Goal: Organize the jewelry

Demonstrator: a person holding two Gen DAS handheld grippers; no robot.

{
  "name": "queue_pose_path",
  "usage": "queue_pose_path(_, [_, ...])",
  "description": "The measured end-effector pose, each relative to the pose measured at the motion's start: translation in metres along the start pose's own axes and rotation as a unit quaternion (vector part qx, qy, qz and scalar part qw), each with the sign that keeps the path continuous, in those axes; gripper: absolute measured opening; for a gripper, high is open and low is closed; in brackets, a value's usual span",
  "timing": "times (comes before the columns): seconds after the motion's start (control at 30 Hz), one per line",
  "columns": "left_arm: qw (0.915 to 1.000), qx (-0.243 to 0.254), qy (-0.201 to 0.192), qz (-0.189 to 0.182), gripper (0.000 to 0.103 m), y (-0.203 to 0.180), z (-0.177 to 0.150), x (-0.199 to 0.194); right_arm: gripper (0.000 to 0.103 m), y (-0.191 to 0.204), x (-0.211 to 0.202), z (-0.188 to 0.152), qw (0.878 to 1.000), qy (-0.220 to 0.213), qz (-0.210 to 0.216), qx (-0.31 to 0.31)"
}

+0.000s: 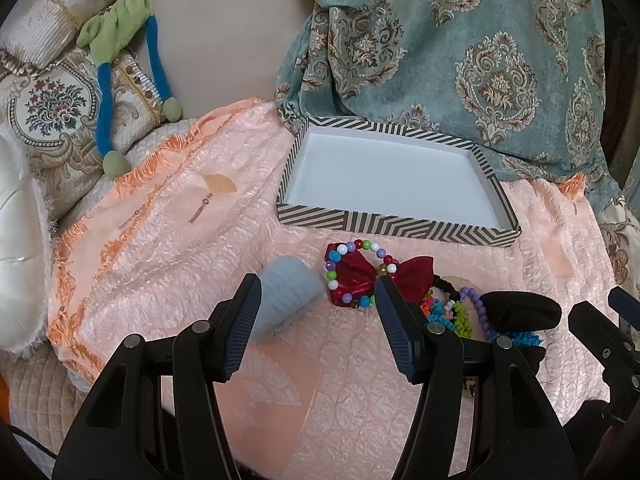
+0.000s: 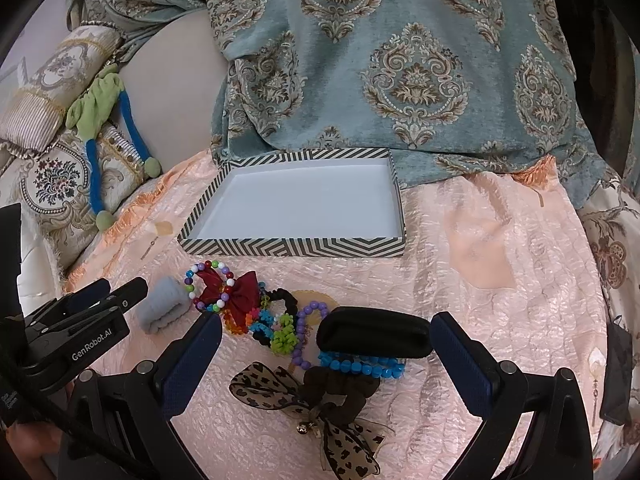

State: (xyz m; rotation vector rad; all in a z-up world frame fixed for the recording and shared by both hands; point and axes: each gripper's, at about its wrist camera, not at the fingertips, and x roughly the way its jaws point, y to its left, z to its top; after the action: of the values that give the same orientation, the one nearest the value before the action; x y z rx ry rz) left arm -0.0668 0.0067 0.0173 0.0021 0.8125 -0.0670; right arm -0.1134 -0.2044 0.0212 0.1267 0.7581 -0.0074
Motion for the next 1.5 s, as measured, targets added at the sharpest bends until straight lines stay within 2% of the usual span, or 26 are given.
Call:
queue_pose_path(0.23, [1.0000,-0.002,0.003,-0.001,0.059,0.001,-0.001,0.002,0.103,0.001,0.000,-0.001,1.000,-0.008,-0.003,-0.007])
queue_pose_path(0.57, [0.9998,-0.007,0.018,0.000,0.059,0.006,-0.002,0.006,0.103,-0.005,0.006,-0.003,1.000,0.002,-0.002,-0.001])
queue_pose_path(0.97, [0.9935,-0.086,0.062,-0.040,0.059,0.061,0.022,0.017,0.102,-0.025,0.022,0.004,1.000,0.012,0.025,-0.005])
queue_pose_path(1.03, [0.9907,-0.098,0.078,-0.053,0.059,0.066,0.023,0.025,0.098,-0.027,0.026,0.003,0.999,0.018,0.033,-0.005])
queue_pose_path(1.13, [0.9895,-0.102,0.089,-0.050,0.059,0.068,0.023,0.034,0.091,-0.027,0.033,0.004,0.998,0.029,0.050,-0.005])
queue_pose_path(1.33, [0.9904,-0.049,0.122,-0.045,0.059,0.057,0.014,0.055,0.080,-0.005,0.057,0.021,0.993,0.039,0.100,-0.050])
queue_pose_path(1.43, [0.9895,-0.032,0.134,-0.042,0.059,0.056,0.009,0.065,0.076,0.017,0.073,0.035,0.986,0.041,0.141,-0.081])
queue_pose_path(1.5, [0.9879,-0.030,0.146,-0.042,0.059,0.059,0.007,0.074,0.071,0.034,0.087,0.040,0.981,0.049,0.153,-0.109])
